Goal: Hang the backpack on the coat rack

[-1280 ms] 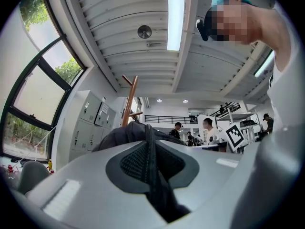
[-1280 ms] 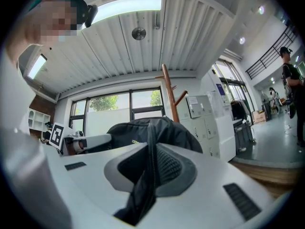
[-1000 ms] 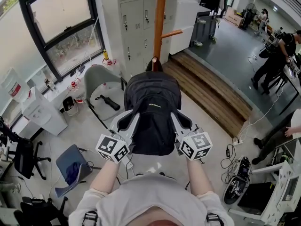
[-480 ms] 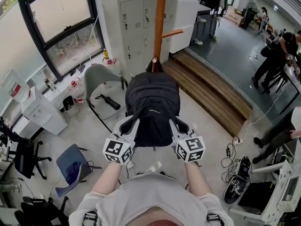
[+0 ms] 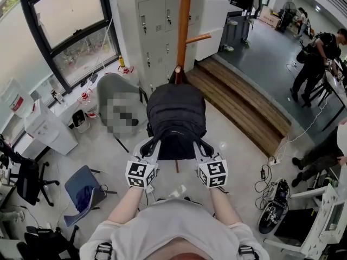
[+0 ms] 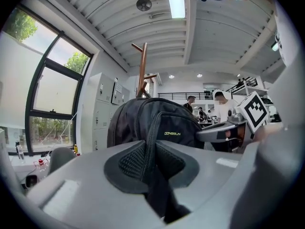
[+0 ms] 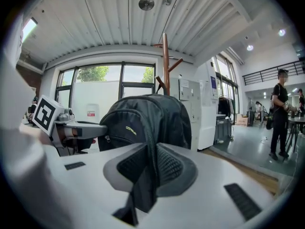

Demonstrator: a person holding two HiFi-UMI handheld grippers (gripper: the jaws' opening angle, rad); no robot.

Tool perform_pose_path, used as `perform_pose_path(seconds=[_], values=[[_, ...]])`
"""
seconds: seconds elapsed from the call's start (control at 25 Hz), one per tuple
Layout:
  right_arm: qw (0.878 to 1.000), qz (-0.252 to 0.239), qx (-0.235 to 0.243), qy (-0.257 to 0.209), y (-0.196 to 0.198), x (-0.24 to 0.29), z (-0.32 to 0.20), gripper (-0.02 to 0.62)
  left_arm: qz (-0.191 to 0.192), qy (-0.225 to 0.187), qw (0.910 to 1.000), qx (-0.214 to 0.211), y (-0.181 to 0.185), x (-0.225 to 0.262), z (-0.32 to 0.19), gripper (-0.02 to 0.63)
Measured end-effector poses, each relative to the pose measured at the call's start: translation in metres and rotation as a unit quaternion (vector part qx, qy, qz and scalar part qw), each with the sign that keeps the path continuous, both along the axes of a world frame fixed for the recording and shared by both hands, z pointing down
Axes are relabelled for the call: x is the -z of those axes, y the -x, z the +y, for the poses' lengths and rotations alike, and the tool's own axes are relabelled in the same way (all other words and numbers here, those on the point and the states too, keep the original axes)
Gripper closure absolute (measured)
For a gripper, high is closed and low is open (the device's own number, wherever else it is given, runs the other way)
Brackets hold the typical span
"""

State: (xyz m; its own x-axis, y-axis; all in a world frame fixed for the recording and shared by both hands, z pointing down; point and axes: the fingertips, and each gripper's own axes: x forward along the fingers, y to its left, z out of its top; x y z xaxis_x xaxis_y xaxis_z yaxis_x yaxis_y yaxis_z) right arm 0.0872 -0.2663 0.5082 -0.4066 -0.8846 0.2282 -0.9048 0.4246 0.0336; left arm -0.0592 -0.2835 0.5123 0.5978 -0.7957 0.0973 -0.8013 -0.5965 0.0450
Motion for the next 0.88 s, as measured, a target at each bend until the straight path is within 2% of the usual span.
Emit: perform_pose_path(seconds=[0.52,0.72,0.88], values=[[1.000,0.017,-0.002,0.008,0.000,-0.024,0.007,0.541,-0.012,0.011,0.9998,0.014,0.004,-0.028,0.004,0.549],[1.000,0.003,0.006,0.006,0.002,-0.023,0.010,0.540,-0.040,-0.001,0.9987,0.033,0.008,-0.029,0.007,0.548],[1.000,-0.004,-0.008,0.004,-0.002,-0.022,0.009,0.537,-0.037,0.003,0.9983,0.046,0.012,-0.027,0.007,0.520]])
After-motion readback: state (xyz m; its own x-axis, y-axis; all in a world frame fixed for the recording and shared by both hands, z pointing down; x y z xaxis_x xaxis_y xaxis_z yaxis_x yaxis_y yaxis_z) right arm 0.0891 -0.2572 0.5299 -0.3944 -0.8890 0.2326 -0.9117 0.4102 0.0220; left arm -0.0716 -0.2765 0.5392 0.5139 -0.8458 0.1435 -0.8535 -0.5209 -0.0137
